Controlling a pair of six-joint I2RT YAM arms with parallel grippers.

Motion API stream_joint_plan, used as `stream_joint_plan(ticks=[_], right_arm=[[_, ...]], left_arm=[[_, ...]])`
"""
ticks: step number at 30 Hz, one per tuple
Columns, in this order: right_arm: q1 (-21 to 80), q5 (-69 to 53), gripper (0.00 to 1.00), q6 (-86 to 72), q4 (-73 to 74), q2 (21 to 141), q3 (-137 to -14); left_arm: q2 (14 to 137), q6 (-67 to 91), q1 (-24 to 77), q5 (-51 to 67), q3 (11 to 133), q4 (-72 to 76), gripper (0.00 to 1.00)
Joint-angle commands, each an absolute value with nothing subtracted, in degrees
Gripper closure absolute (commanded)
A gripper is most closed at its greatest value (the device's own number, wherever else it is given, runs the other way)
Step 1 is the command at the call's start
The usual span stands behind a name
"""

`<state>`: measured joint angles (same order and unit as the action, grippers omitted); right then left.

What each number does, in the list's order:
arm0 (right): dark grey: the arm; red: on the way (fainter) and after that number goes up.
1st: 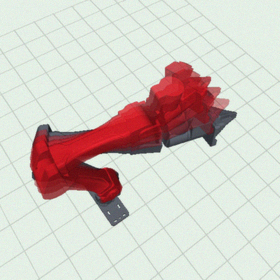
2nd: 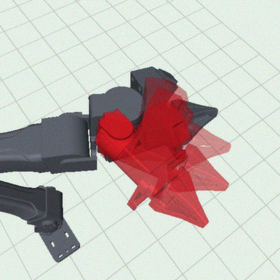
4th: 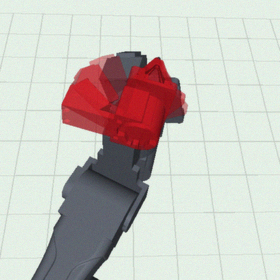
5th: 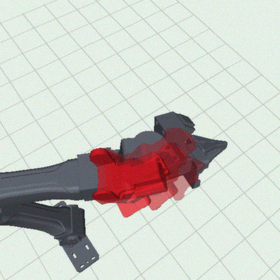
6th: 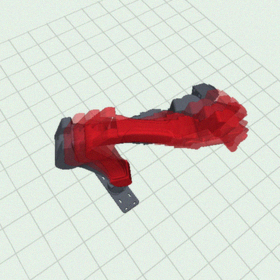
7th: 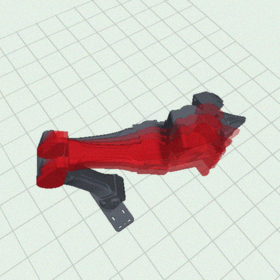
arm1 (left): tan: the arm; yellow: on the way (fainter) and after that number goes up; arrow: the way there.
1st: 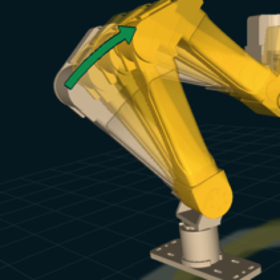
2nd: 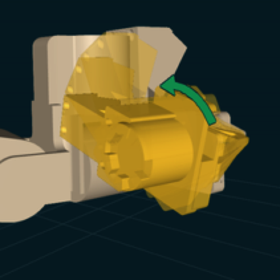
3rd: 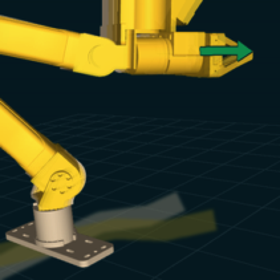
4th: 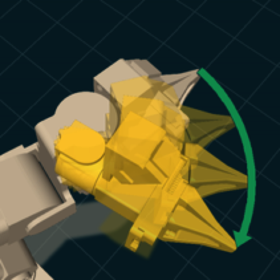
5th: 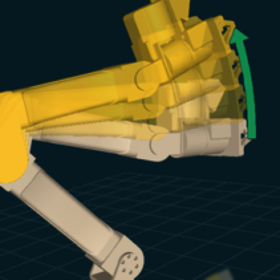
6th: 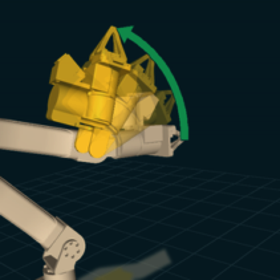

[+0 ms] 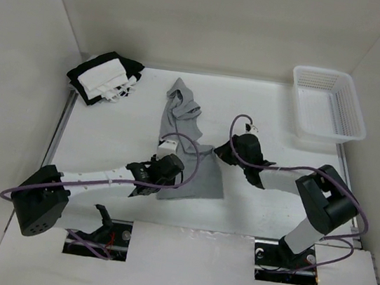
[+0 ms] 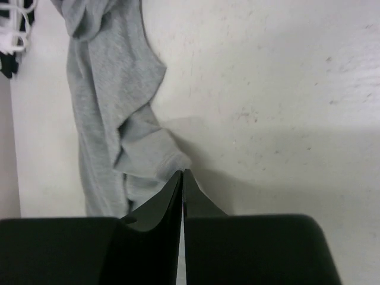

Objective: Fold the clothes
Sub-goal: Flatten the tank top out

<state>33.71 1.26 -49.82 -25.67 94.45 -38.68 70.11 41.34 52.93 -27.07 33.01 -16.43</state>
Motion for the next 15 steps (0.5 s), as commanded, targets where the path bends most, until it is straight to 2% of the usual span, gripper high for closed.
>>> stream_joint_plan(ticks=[1,2,4,10,15], right_arm=[[34.06,3.08,0.85,-51.77,-30.41,93.43,-37.97],[34.14,2.82,0.77,-51.77,-30.5,93.34,-37.79],[34.23,3.42,0.67,-51.51,-30.85,92.47,-36.66],[34.06,4.92,0.67,-52.91,-32.08,88.25,-31.38],[31.25,6.68,0.64,-52.38,-29.19,78.15,-24.27]], left_arm=[[72.23,41.83,56.63,-28.38,36.82,-13.98,0.71],[72.94,42.53,57.69,-29.0,37.26,-13.97,0.72],[74.17,44.2,60.23,-30.31,38.4,-13.71,0.72],[80.49,46.05,64.9,-30.76,44.37,-9.14,0.73],[91.31,49.3,68.42,-32.17,52.73,-14.4,0.74]])
